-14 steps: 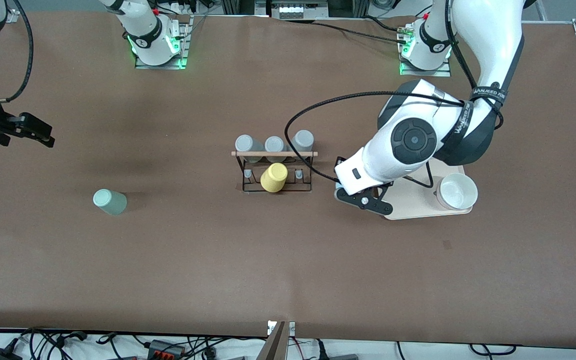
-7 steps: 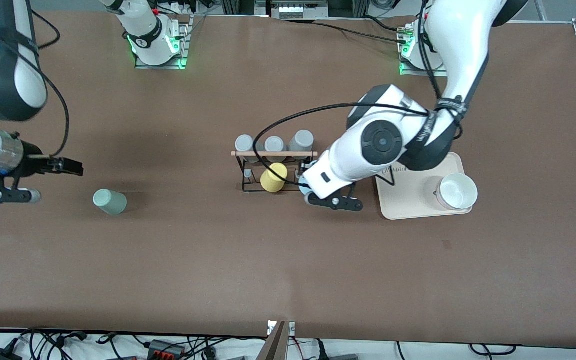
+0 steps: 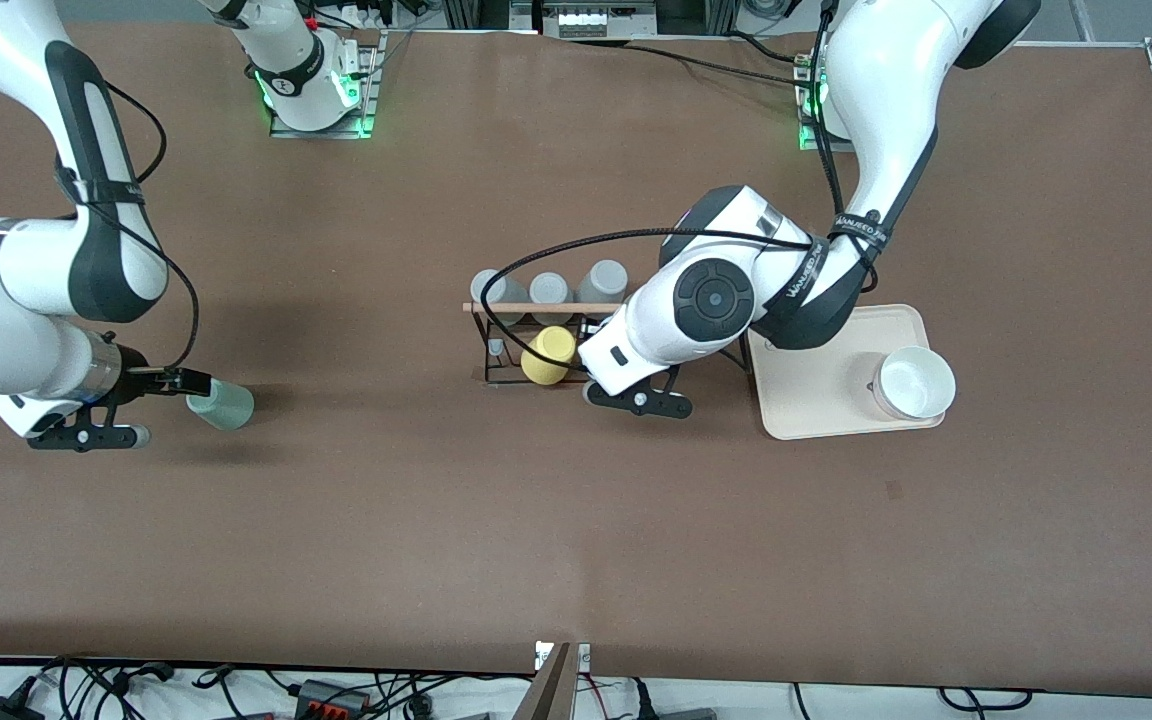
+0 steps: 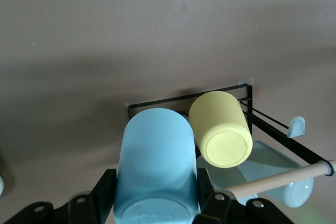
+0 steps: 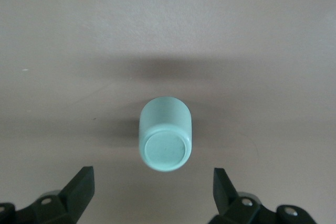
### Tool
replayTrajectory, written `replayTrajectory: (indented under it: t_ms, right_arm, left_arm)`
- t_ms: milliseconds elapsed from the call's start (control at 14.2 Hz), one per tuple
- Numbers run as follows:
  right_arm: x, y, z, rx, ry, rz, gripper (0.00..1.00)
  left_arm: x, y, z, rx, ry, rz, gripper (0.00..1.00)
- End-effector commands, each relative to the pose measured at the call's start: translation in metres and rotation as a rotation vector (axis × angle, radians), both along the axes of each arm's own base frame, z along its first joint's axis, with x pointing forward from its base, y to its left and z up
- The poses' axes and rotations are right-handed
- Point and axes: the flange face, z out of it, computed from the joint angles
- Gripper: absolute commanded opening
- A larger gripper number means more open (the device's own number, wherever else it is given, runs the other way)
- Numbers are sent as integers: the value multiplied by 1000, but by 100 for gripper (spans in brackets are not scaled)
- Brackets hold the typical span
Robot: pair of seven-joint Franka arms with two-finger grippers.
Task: Hang scattered cups on rack with three cups
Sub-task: 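Hang the blue cup on the rack beside the yellow cup, left gripper, then grasp the green cup with the right gripper while the left gripper withdraws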
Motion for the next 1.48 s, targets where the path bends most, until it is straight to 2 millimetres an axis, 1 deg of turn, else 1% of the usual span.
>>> replayTrajectory:
  t_ms: [0, 71, 141, 212, 282, 353, 423, 494, 564, 635, 705, 776, 846, 917, 987, 1058, 1128, 1199, 1269, 1340, 1410]
  right_arm:
    - [-16, -2, -27, 2, -22, 49, 100]
    - [-19, -4, -37, 4, -25, 62, 100]
    - [-20, -7, -45, 5, -23, 65, 100]
    - [-19, -8, -52, 6, -23, 64, 100]
    - [-20, -10, -59, 7, -16, 62, 100]
    - [-20, -10, -62, 7, -12, 62, 100]
    - [-21, -11, -63, 8, -11, 68, 100]
    - [-20, -11, -62, 9, -12, 80, 100]
    - [-21, -12, -63, 10, -10, 82, 100]
    - [-20, -13, -62, 11, -11, 93, 93]
    - [-20, -13, -64, 12, -9, 103, 84]
    - [-20, -13, -65, 12, -12, 108, 74]
    - [-20, -14, -65, 11, -15, 109, 62]
    - [-20, -14, -65, 11, -15, 109, 53]
    - [-19, -12, -65, 12, -15, 111, 44]
    - [-19, -13, -64, 11, -15, 110, 39]
    - [-18, -10, -60, 12, -18, 114, 38]
    - [-15, -2, -53, 13, -30, 124, 36]
    - [-12, 6, -37, 13, -35, 127, 35]
    - [-6, 24, -22, 18, -29, 138, 33]
    - [0, 39, -8, 20, -10, 133, 33]
  left_arm:
    - [-1, -7, -13, 16, -16, -13, 1]
    - [-1, -7, -19, 25, -15, -17, 2]
    - [-3, -10, -24, 28, -11, -22, 5]
    - [-3, -10, -26, 29, -8, -22, 27]
    - [-3, -10, -26, 31, -10, -28, 99]
    - [-1, -9, -20, 38, -30, -27, 100]
    - [5, -1, -11, 59, -55, -26, 100]
    - [12, 11, 4, 73, -90, -18, 100]
    - [22, 29, 19, 77, -112, 12, 100]
    - [30, 47, 43, 76, -138, 36, 100]
    - [39, 77, 63, 87, -140, 69, 100]
    - [52, 115, 73, 99, -119, 112, 100]
    - [63, 147, 84, 103, -120, 151, 100]
    - [66, 166, 97, 107, -130, 180, 100]
    - [70, 194, 109, 123, -125, 211, 100]
    - [70, 214, 114, 139, -113, 233, 100]
    - [73, 240, 119, 149, -99, 261, 100]
    - [71, 261, 124, 159, -88, 278, 100]
    - [61, 269, 128, 171, -88, 256, 100]
    - [51, 275, 127, 183, -95, 252, 100]
    - [43, 285, 121, 187, -120, 270, 100]
